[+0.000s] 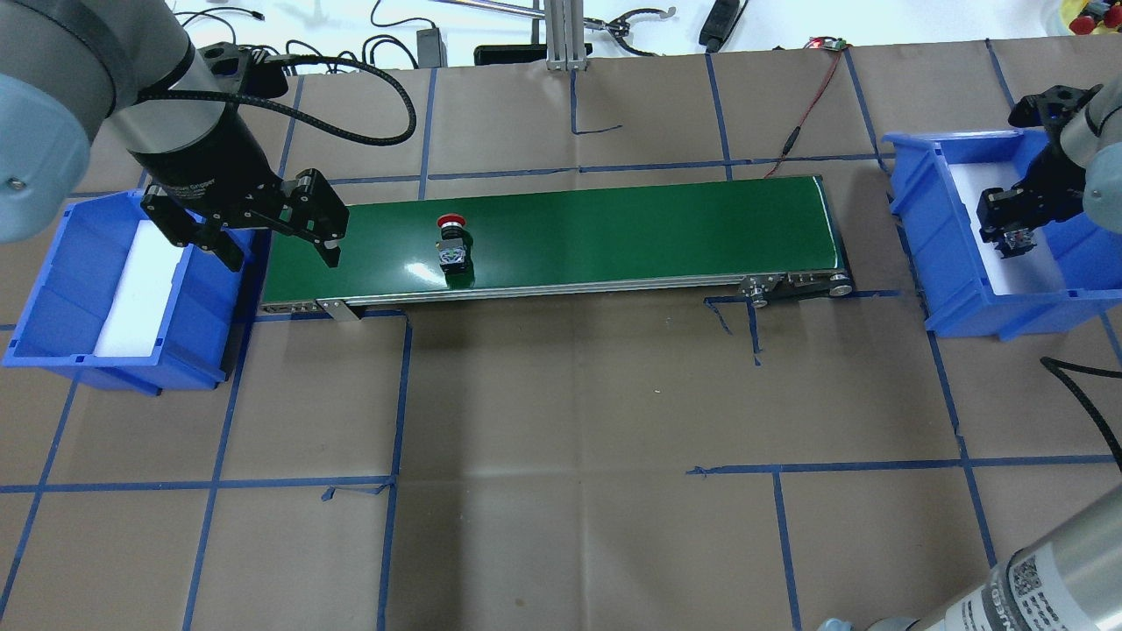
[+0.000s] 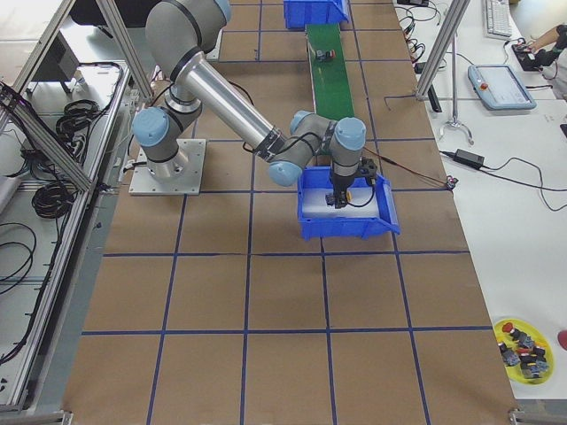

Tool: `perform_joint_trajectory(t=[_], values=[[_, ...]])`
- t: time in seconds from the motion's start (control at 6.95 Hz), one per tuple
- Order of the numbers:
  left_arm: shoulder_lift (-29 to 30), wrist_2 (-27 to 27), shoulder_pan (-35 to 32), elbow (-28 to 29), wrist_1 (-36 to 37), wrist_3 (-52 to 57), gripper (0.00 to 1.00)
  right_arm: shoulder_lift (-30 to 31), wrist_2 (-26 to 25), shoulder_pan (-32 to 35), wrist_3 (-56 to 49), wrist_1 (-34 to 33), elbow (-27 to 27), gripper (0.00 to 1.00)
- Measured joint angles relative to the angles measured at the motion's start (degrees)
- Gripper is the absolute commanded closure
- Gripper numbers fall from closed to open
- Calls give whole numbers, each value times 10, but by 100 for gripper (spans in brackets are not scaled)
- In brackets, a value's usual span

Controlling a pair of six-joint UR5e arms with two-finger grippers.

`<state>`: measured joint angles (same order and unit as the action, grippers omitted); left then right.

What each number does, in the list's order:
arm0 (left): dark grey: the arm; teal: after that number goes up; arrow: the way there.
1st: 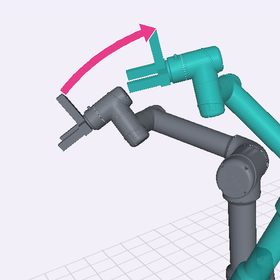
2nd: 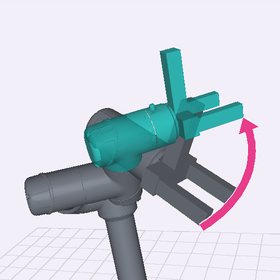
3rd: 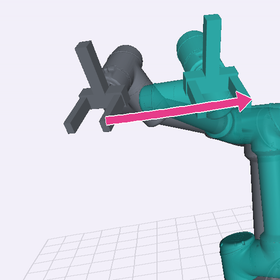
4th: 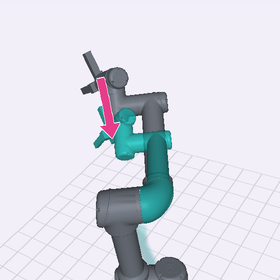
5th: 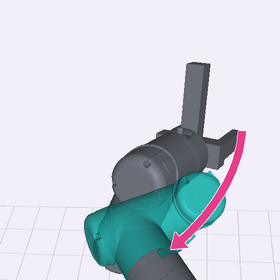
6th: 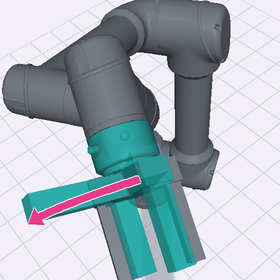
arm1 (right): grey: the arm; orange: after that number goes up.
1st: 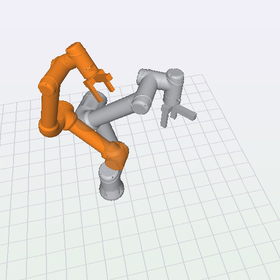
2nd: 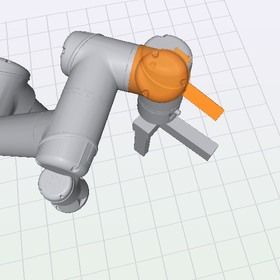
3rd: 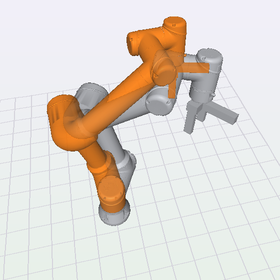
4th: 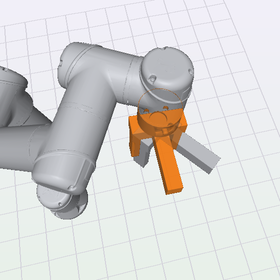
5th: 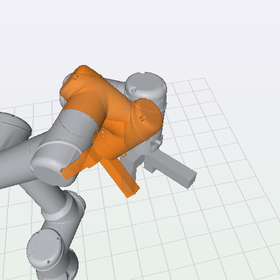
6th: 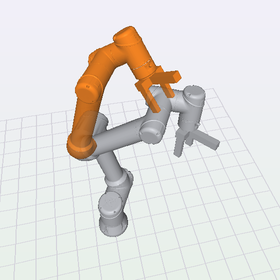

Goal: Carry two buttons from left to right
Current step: 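Lower the yellow button into the bin and open the right gripper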

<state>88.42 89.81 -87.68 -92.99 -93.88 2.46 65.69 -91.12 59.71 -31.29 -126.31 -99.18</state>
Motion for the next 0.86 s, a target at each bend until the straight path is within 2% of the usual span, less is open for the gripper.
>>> perform_joint_trajectory(t=[0.14,0.29,0.43,0.72,0.86], values=[[0,0,0,0,0,0,0,0,-7,-4,1,-3,-15,93],[0,0,0,1,0,0,0,-1,-16,-7,1,-4,-27,70],[0,0,0,1,0,0,0,-1,-24,-9,2,-5,-34,21],[0,0,0,1,0,0,0,0,-27,-10,4,-5,-38,12],[0,0,0,1,0,0,0,1,-27,-10,4,-5,-37,12]])
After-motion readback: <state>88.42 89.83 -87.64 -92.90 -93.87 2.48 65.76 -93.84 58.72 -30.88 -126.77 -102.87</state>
